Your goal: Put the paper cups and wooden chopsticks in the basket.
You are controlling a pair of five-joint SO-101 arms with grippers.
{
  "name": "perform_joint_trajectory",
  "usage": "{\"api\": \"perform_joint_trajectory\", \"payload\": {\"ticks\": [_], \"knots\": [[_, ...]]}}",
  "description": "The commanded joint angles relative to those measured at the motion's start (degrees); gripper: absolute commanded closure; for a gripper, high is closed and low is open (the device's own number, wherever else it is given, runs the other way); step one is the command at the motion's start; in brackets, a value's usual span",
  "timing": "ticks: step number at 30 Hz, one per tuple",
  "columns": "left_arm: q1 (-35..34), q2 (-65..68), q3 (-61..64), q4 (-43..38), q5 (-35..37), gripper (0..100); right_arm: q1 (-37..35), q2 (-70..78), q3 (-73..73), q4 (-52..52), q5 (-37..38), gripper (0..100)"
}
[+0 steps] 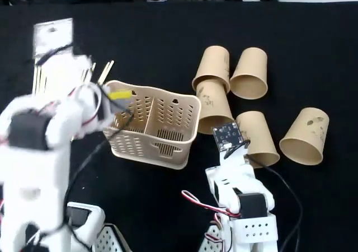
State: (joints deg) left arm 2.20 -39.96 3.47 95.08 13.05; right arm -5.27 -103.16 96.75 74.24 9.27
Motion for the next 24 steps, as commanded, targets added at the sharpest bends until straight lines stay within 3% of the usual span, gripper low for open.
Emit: {"api": "perform_joint_trajectory", "payload": {"ticks": [1, 5, 10, 13, 17, 24], "knots": [[-1.27, -14.07, 1.19, 1.49, -5.71, 68, 0.70, -4.79, -1.71, 0.44, 0.26, 98.4], [-7.78, -27.34, 9.27, 0.70, -12.13, 68, 0.79, -4.79, -5.23, 1.41, 0.26, 98.4], [-22.64, -38.42, 33.10, -12.75, -17.85, 68, 0.70, -4.79, -6.81, 1.41, 4.04, 98.3], [-26.59, -42.99, 47.43, -19.87, -17.93, 68, 0.79, -4.79, -8.13, 1.14, 18.90, 98.3], [-28.70, -50.37, 60.44, -22.24, -17.93, 68, 0.35, -4.97, -10.68, 0.09, 43.16, 98.5], [-28.70, -65.49, 76.97, -21.98, -17.93, 68, 0.44, -4.88, -26.77, 3.52, 39.91, 98.3]]}}
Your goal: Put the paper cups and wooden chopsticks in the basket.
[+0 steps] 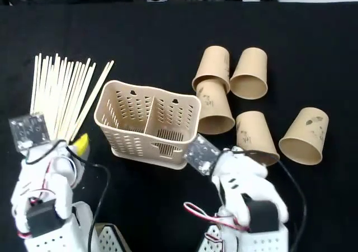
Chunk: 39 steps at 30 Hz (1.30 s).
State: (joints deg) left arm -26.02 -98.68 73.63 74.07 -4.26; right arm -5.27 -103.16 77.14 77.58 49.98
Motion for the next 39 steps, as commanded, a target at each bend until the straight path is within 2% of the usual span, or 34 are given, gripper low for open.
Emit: {"api": "perform_joint_trajectory", "payload": {"ticks": [1, 3, 8, 10, 14, 18, 22, 31, 39], "knots": [[-0.48, -6.33, 7.87, -1.23, -0.62, 68, 0.44, -4.79, -7.52, -0.97, -1.32, 98.2], [-0.48, -5.01, 8.92, -1.05, -0.70, 68, 0.62, -4.70, -5.85, -3.34, -2.46, 93.4], [-0.04, -5.71, 12.18, -0.97, -0.70, 68, 0.53, -4.79, 3.65, -11.16, -3.25, 67.7], [0.13, -5.80, 14.99, -1.49, -0.70, 68, 0.53, -4.79, 6.99, -15.47, -3.43, 63.6], [0.04, -5.80, 18.42, -3.87, -4.92, 68, 0.44, -4.79, 13.23, -24.18, -3.43, 68.0], [0.13, -5.80, 19.38, -4.31, -6.07, 68, 0.35, -4.70, 19.47, -35.43, -3.52, 73.7], [0.13, -5.80, 19.65, -4.40, -6.15, 68, 0.35, -4.18, 19.21, -41.41, -8.18, 77.0], [0.13, -5.80, 19.65, -4.40, -6.24, 68, -0.79, 4.97, 19.21, -42.55, -8.88, 76.9], [0.13, -5.80, 19.65, -4.40, -6.24, 68, -0.88, 19.12, 9.19, -42.64, -8.44, 74.7]]}}
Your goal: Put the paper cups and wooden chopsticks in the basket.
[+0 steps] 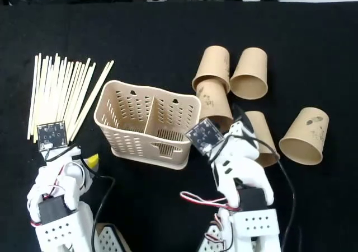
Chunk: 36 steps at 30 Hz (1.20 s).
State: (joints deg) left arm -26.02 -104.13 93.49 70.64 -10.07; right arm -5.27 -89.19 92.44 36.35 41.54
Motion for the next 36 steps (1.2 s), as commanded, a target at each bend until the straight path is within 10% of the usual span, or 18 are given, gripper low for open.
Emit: {"api": "perform_joint_trajectory", "payload": {"ticks": [1, 23, 28, 36], "knots": [[0.13, -0.35, -0.22, -0.97, -0.44, 68, -0.88, 8.31, -7.78, -1.49, 0.70, 73.4], [0.13, -0.35, -0.13, -0.97, -0.53, 68, 0.44, 52.44, -20.79, -24.53, 5.19, 74.0], [0.13, -0.35, -0.13, -0.97, -0.53, 68, 0.44, 52.70, -20.70, -25.67, 5.10, 99.3], [0.13, -0.35, -0.13, -0.97, -0.53, 68, 0.53, 39.08, -19.82, -13.10, 5.01, 98.8]]}}
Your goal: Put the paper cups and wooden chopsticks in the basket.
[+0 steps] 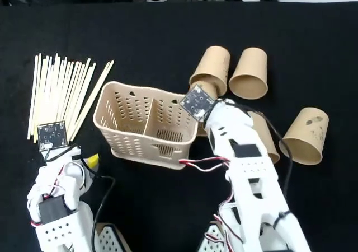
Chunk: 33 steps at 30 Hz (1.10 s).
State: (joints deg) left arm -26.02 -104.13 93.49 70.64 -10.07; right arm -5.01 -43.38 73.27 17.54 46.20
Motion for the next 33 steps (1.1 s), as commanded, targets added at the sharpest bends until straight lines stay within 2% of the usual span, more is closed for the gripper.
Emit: {"api": "perform_joint_trajectory", "payload": {"ticks": [1, 9, 14, 20, 26, 29, 33], "knots": [[0.13, -0.35, -0.13, -0.97, -0.53, 68, 0.26, -9.80, -0.75, 8.53, 0.35, 98.7], [0.13, -0.35, -0.13, -0.97, -0.53, 68, 2.02, -36.26, -4.35, 30.86, 0.44, 98.7], [0.13, -0.35, -0.13, -0.97, -0.53, 68, 6.68, -41.45, -12.88, 41.76, 0.70, 98.7], [0.13, -0.35, -0.13, -0.97, -0.53, 68, 11.87, -36.35, -25.98, 50.37, 0.09, 98.7], [0.13, -0.35, -0.13, -0.97, -0.53, 68, 15.74, -22.90, -50.68, 61.71, -9.32, 98.7], [0.13, -0.35, -0.13, -0.97, -0.53, 68, 11.69, -13.23, -66.86, 71.56, -13.63, 98.7], [0.13, -0.35, -0.13, -0.97, -0.53, 68, 2.73, 0.13, -87.78, 83.96, -18.64, 98.7]]}}
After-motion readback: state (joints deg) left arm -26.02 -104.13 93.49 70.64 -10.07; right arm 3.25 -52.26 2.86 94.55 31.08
